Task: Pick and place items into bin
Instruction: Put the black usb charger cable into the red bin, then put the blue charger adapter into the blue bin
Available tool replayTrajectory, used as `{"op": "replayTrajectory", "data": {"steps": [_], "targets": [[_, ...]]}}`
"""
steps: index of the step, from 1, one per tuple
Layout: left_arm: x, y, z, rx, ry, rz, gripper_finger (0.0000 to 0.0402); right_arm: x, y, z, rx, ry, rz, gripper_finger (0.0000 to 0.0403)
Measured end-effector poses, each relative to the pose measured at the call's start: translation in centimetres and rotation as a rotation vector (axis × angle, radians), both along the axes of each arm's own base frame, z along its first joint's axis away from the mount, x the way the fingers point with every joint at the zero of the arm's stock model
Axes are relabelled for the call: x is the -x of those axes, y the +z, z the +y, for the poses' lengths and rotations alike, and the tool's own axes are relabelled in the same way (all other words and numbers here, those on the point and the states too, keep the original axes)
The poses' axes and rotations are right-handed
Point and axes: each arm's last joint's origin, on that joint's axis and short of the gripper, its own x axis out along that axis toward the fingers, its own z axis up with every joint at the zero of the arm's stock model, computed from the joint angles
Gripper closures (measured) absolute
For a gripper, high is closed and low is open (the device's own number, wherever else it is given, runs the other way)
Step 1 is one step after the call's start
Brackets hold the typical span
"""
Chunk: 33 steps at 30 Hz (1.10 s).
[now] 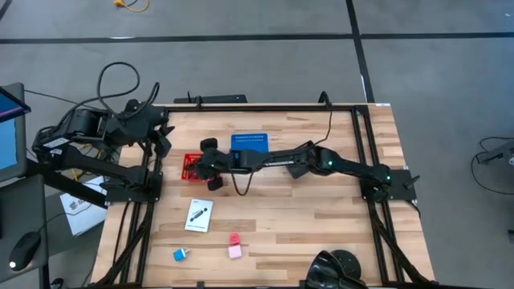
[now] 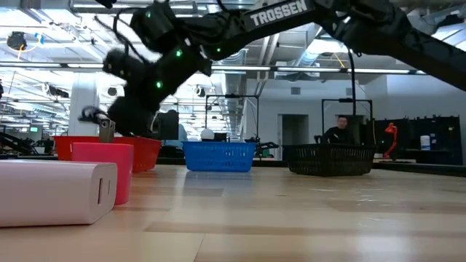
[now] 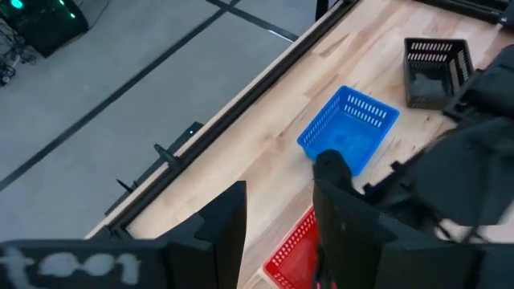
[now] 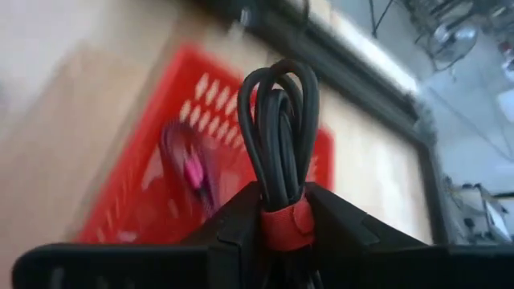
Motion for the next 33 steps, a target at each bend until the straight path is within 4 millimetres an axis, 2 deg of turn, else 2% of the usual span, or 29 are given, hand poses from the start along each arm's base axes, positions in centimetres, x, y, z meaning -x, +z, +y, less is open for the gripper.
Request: {"op": "replayTrajectory", "data": {"steps": [3, 8, 14, 18, 26, 33], "targets": [[-0.1, 0.0, 0.0, 0.010, -0.010, 0.002, 0.0267, 0.2, -1.0, -0.7, -0.002, -0.011, 0.054, 0.0288], [-0.1, 0.0, 0.0, 0.009, -0.012, 0.002, 0.0267, 0.6, -1.1, -0.9, -0.005, -0.015, 0.097, 0.0242], [-0.1, 0.0, 0.0, 0.009, -0.011, 0.002, 0.0267, 0.4, -0.9, -0.2, 0.002, 0.002, 0.076, 0.0186], [-0.1, 0.0, 0.0, 0.008, -0.010, 0.002, 0.0267, 0.0, -0.4, 0.8, 0.019, 0.018, 0.024, 0.0168], [0.0, 0.0, 0.0, 0.002, -0.005, 0.003, 0.0267, 0.5, 3.6, 5.2, 0.235, 0.041, -0.034, 0.0177], [0.1, -0.1, 0.0, 0.010, 0.005, 0.015, 0.0267, 2.8, 9.0, 8.9, 0.320, 0.018, -0.024, 0.0196]]}}
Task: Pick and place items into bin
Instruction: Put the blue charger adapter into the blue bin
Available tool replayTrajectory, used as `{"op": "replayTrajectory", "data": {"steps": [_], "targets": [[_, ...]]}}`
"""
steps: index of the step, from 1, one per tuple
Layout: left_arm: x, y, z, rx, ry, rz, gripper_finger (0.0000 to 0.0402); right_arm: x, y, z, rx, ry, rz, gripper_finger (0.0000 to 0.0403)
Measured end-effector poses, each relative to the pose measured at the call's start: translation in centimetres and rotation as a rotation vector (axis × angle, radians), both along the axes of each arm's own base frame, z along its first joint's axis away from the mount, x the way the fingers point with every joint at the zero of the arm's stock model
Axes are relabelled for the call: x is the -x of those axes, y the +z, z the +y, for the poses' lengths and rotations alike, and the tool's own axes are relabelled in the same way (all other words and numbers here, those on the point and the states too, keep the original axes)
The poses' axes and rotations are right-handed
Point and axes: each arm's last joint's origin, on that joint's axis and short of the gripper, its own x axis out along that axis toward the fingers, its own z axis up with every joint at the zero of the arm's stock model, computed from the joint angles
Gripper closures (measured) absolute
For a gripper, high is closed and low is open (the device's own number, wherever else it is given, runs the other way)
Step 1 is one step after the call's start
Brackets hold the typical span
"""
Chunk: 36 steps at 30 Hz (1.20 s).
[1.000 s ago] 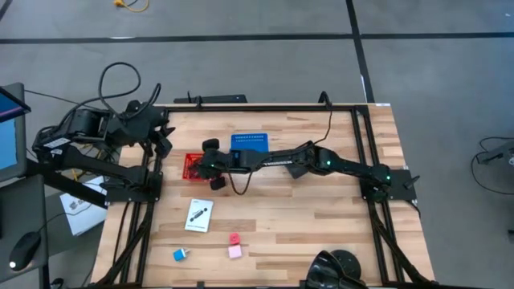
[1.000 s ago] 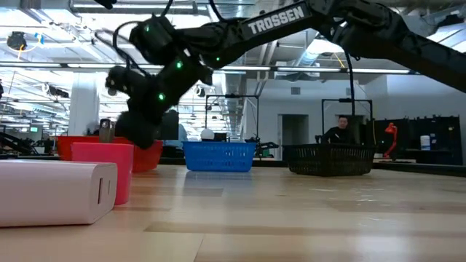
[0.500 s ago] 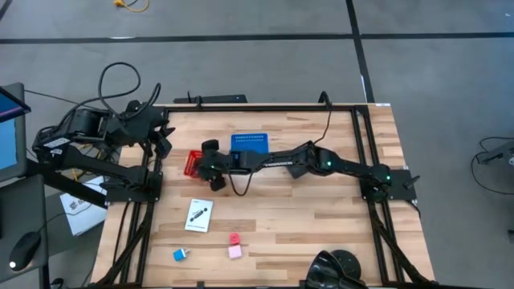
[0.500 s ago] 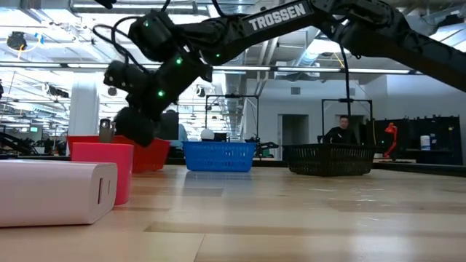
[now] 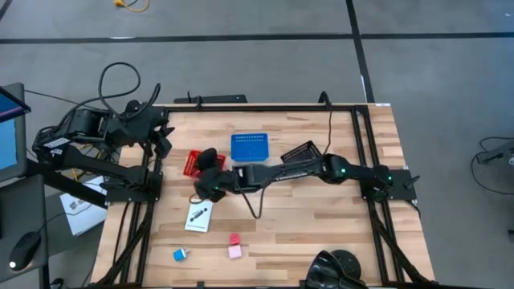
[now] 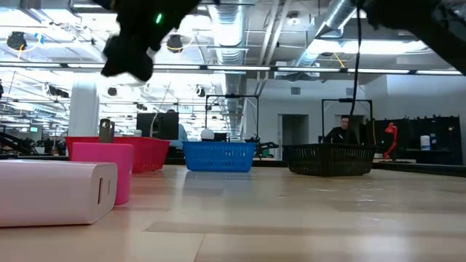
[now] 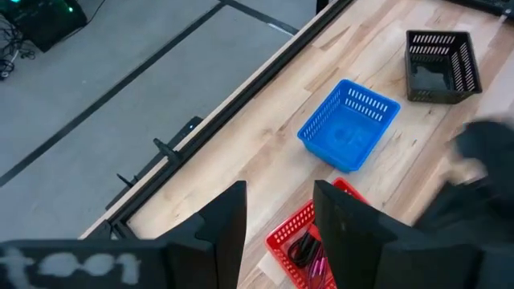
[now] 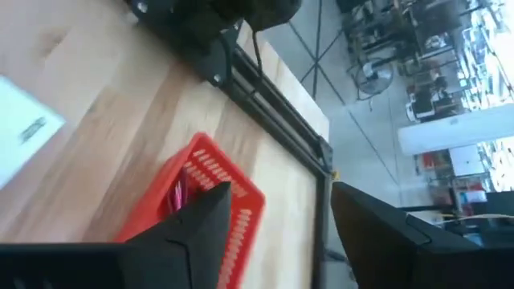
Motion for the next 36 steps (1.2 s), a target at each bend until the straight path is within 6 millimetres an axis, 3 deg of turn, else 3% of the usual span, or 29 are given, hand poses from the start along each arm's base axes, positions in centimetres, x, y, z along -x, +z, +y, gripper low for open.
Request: {"op": "replayTrajectory", "data": {"steps": [4, 9, 12, 16, 20, 26, 30, 36], "targets": [[0.1, -0.5, 0.0, 0.025, 0.032, 0.015, 0.0267, 2.1, 3.3, 1.2, 0.061, -0.094, 0.008, 0.0210], [-0.2, -2.5, -0.1, 0.086, 0.017, 0.120, 0.0267, 6.0, 8.0, 1.0, 0.118, -0.242, 0.049, 0.0226], [-0.9, -4.3, -0.4, 0.184, -0.045, 0.182, 0.0267, 9.2, 11.1, 0.4, -0.019, -0.304, 0.048, 0.0233], [-2.2, -6.7, -1.2, 0.334, -0.192, 0.226, 0.0267, 13.0, 13.9, 0.1, -0.370, -0.348, 0.060, 0.0241], [-3.7, -8.5, -2.3, 0.499, -0.323, 0.205, 0.0267, 15.0, 14.6, 0.3, -0.574, -0.341, 0.151, 0.0242], [-4.9, -11.1, -5.1, 0.697, -0.415, 0.299, 0.0267, 15.3, 14.3, 1.0, -0.592, -0.388, 0.158, 0.0236], [-5.5, -12.1, -7.9, 0.679, -0.489, 0.397, 0.0267, 15.5, 14.3, 0.5, -0.551, -0.422, 0.160, 0.0234], [-5.7, -13.0, -11.5, 0.655, -0.430, 0.456, 0.0267, 16.8, 16.1, -0.7, -0.582, -0.443, 0.106, 0.0237]]}}
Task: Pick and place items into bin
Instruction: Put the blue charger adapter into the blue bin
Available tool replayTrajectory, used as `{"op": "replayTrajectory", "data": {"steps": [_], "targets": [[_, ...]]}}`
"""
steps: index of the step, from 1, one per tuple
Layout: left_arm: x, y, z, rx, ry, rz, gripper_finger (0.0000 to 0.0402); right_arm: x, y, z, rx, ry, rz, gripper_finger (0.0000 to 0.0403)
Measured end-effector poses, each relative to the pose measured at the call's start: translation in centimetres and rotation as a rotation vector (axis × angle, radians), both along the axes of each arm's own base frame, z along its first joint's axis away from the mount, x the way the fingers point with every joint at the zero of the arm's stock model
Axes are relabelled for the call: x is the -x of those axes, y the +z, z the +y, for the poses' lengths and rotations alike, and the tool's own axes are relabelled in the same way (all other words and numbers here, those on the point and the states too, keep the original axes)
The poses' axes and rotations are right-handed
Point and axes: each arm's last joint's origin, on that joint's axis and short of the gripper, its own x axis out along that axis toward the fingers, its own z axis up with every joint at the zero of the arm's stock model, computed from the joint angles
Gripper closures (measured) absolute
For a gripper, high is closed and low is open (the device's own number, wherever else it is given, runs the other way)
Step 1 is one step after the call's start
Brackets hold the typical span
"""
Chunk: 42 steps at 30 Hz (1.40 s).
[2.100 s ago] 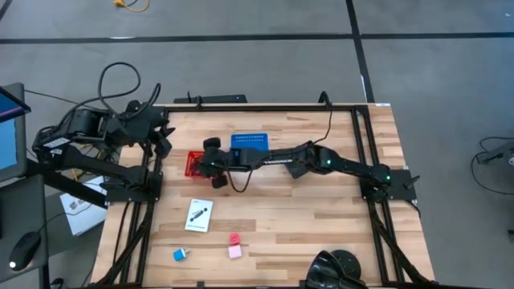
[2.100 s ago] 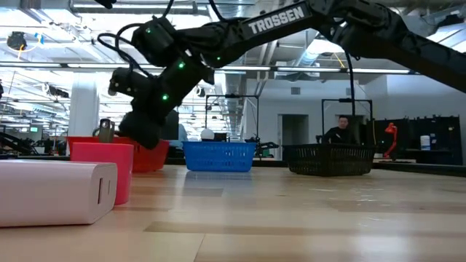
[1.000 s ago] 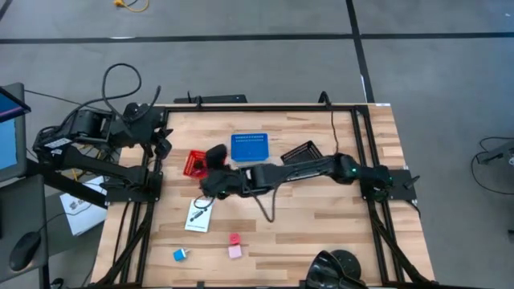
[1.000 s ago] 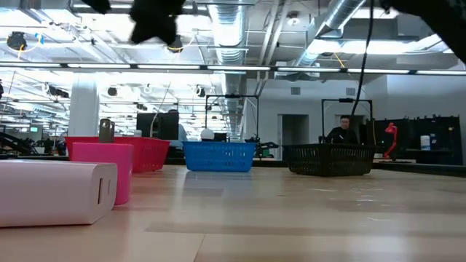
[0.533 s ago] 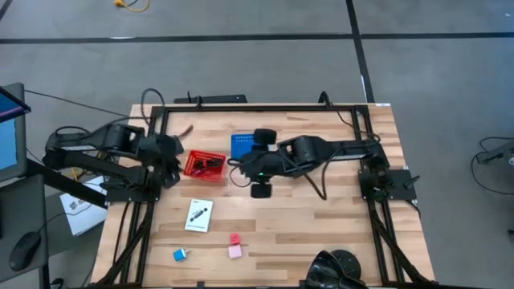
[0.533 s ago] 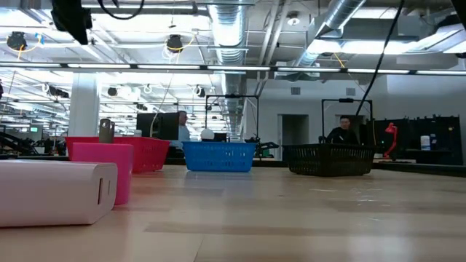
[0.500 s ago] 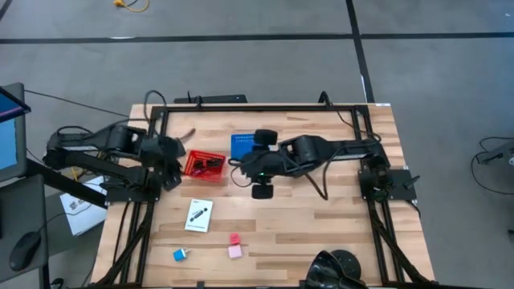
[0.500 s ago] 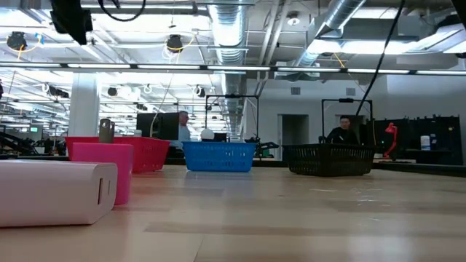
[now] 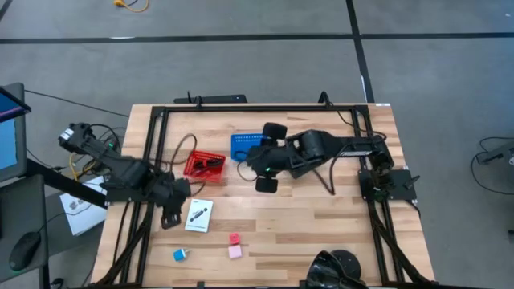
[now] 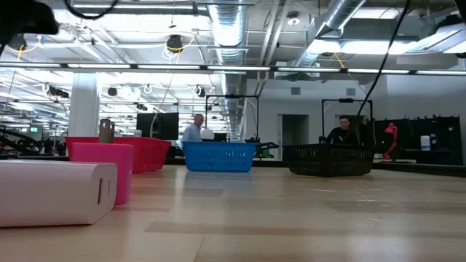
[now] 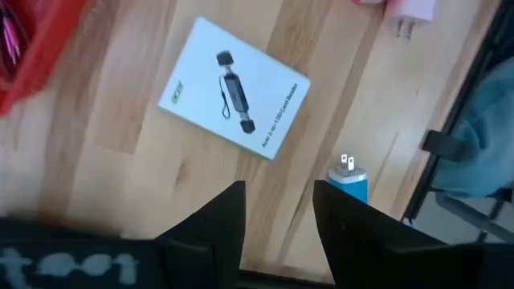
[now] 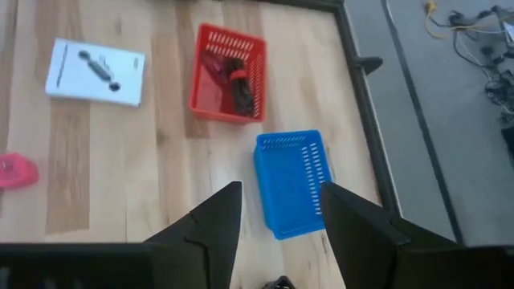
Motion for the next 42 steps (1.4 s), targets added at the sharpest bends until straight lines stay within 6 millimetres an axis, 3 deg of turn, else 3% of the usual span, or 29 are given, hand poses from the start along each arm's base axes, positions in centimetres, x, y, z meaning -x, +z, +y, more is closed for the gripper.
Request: {"op": "replayTrajectory", "data": {"steps": [8, 13, 22, 31, 42], "targets": [[1.9, 0.0, -3.6, -0.068, 0.179, -0.073, 0.0267, 1.5, 1.7, -0.1, -0.037, -0.018, -0.061, 0.0241], [3.1, -0.7, -6.6, -0.056, 0.105, -0.099, 0.0267, 1.4, 1.7, 0.1, -0.040, -0.016, -0.061, 0.0242], [2.2, -5.2, -13.0, -0.031, -0.005, -0.054, 0.0267, 1.3, 1.3, 0.3, -0.039, -0.006, -0.045, 0.0242], [0.8, -10.1, -14.6, -0.140, -0.035, 0.137, 0.0267, 1.4, 1.3, 0.8, -0.054, -0.004, -0.049, 0.0241], [0.3, -10.3, -14.4, -0.163, -0.078, 0.122, 0.0253, 1.6, 1.3, 1.8, -0.068, 0.023, -0.047, 0.0241]]}}
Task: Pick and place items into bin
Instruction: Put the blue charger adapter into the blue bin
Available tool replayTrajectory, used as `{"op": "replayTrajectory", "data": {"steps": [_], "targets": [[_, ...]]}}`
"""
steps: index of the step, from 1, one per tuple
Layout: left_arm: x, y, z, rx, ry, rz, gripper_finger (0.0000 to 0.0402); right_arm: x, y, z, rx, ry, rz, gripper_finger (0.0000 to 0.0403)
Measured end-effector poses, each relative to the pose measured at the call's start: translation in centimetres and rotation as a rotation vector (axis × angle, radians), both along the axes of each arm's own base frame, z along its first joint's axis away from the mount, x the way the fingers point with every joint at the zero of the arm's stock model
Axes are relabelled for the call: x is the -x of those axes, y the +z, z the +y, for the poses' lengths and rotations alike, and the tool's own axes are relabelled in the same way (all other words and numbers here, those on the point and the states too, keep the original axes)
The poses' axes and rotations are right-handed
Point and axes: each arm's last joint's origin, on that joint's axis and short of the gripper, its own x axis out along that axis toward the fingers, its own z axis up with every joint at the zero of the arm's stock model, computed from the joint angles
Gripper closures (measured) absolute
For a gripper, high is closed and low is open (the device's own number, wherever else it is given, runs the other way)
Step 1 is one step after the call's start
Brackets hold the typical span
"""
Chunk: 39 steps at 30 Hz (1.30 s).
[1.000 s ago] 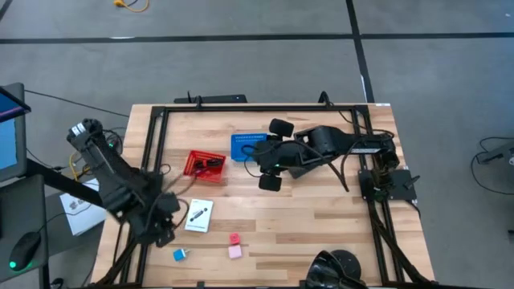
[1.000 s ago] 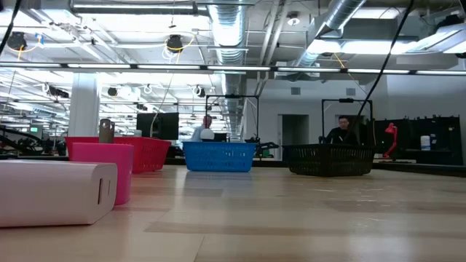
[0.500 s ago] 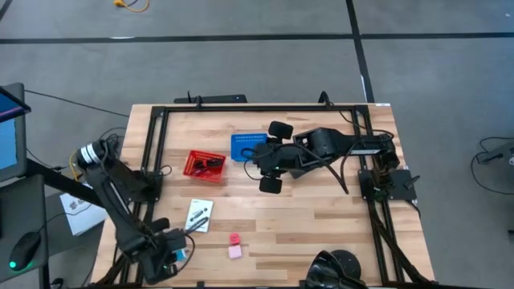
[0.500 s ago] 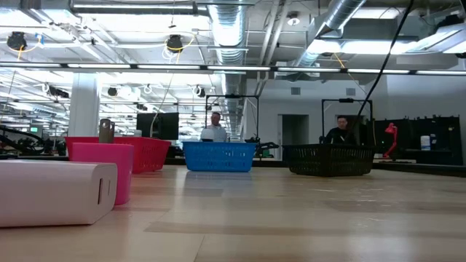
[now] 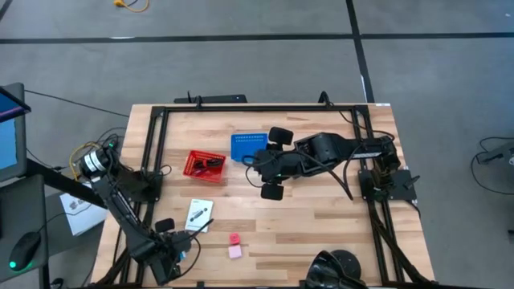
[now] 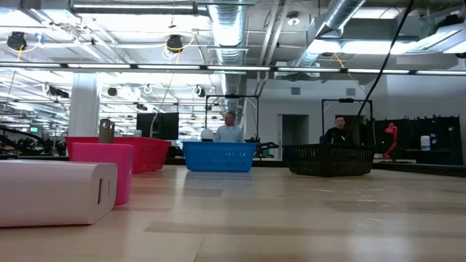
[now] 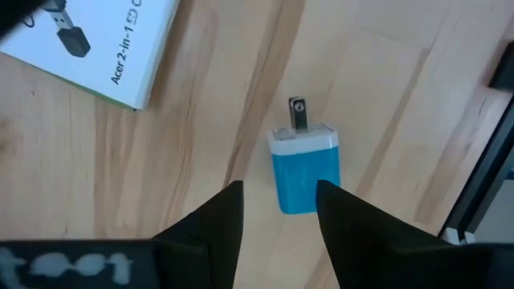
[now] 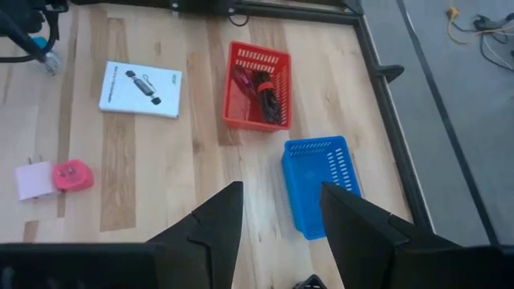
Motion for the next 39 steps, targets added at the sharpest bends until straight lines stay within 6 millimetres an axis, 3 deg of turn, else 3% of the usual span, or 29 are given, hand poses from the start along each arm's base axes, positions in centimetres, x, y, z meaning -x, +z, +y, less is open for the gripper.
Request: {"op": "replayTrajectory", "data": {"steps": [7, 16, 30, 39], "targets": [[-0.1, 0.0, 0.0, 0.008, -0.051, 0.011, 0.0244, 0.0, 0.0, 0.1, 0.004, 0.007, 0.002, 0.0242], [-0.6, 0.0, 0.3, 0.031, 0.075, 0.028, 0.0238, 0.0, 0.0, 0.1, 0.005, 0.008, 0.003, 0.0243], [-0.9, -0.3, -0.2, 0.059, 0.083, -0.008, 0.0152, 0.0, 0.0, 0.1, 0.006, 0.009, 0.003, 0.0245], [-1.1, -2.0, -0.9, 0.043, 0.059, 0.031, 0.0143, 0.0, 0.0, 0.1, 0.005, 0.009, 0.004, 0.0242]]}}
